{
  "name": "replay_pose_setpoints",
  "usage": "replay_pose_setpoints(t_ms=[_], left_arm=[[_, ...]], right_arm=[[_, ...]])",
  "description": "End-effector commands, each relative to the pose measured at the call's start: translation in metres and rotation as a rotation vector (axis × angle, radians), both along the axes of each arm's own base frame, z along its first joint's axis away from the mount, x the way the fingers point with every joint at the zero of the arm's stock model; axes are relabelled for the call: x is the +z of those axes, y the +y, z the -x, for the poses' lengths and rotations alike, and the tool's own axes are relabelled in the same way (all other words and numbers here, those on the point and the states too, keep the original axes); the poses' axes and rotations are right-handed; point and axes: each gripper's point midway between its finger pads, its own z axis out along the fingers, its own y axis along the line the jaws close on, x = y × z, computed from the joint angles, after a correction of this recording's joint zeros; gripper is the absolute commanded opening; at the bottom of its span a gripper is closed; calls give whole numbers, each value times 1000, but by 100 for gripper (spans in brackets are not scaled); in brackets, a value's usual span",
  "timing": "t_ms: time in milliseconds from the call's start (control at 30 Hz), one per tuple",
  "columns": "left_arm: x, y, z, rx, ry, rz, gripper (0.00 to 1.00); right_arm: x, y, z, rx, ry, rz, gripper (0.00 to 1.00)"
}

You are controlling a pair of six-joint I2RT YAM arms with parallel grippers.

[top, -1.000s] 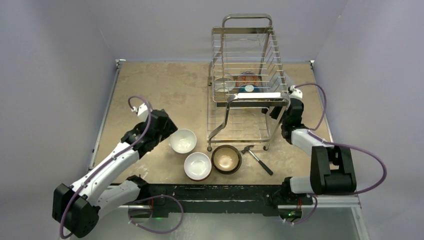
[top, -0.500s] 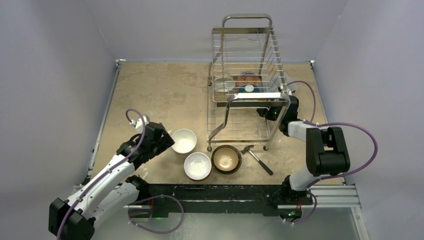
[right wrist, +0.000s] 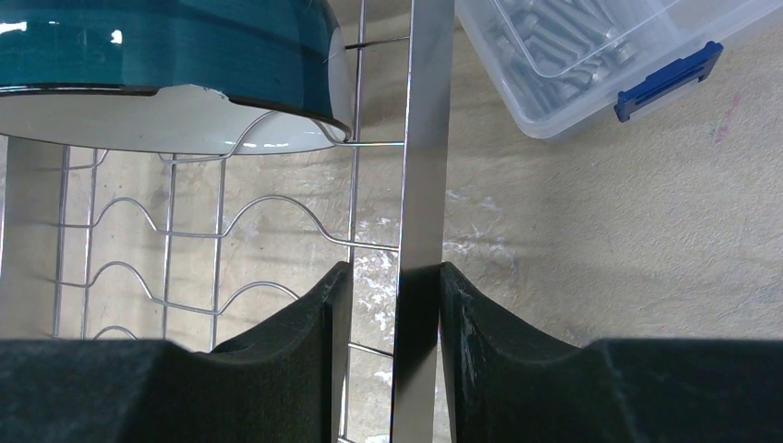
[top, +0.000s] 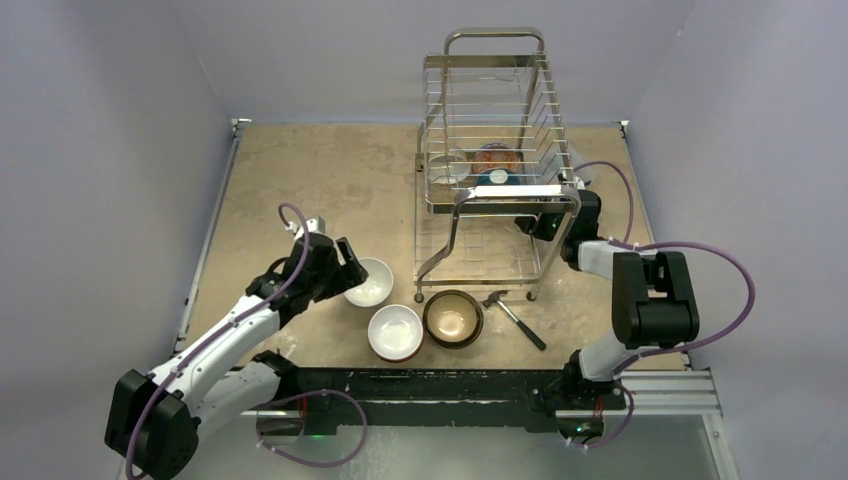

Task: Load the bowls into the dish rack
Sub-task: Pick up the bowl from the center of the board.

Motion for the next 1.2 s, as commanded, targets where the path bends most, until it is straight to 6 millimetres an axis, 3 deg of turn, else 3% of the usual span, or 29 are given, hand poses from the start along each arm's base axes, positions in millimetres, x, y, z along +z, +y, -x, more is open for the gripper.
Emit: replay_pose_setpoints(t_ms=[0,167,333,667,800,933,1100,1167], left_arm=[[1,-1,-9,-76,-33,-14,73],[-4,11,-10,-96,-22,-43,75],[-4,9,-13,-131,-47,-30,81],[-22,11,-25,-122,-17,3,76],[-26,4,-32,-149,-19,37,69],[-24,4,-37,-164,-37,24,51],[-20,7,-40,-168,-61,2,48],[-19,8,-40,-168,-63,-5,38]], right_arm=[[26,28,-9,138,-81,-46,39],[26,28,-9,147,-79,-46,39],[20,27,-7,144,-59,-37,39],[26,31,-8,168,-82,-50,38],[27,33,-8,175,-84,-57,38],[28,36,-8,199,-88,-67,35],[29,49,-6,276,-88,-117,26],[29,52,-5,291,-89,-129,25]])
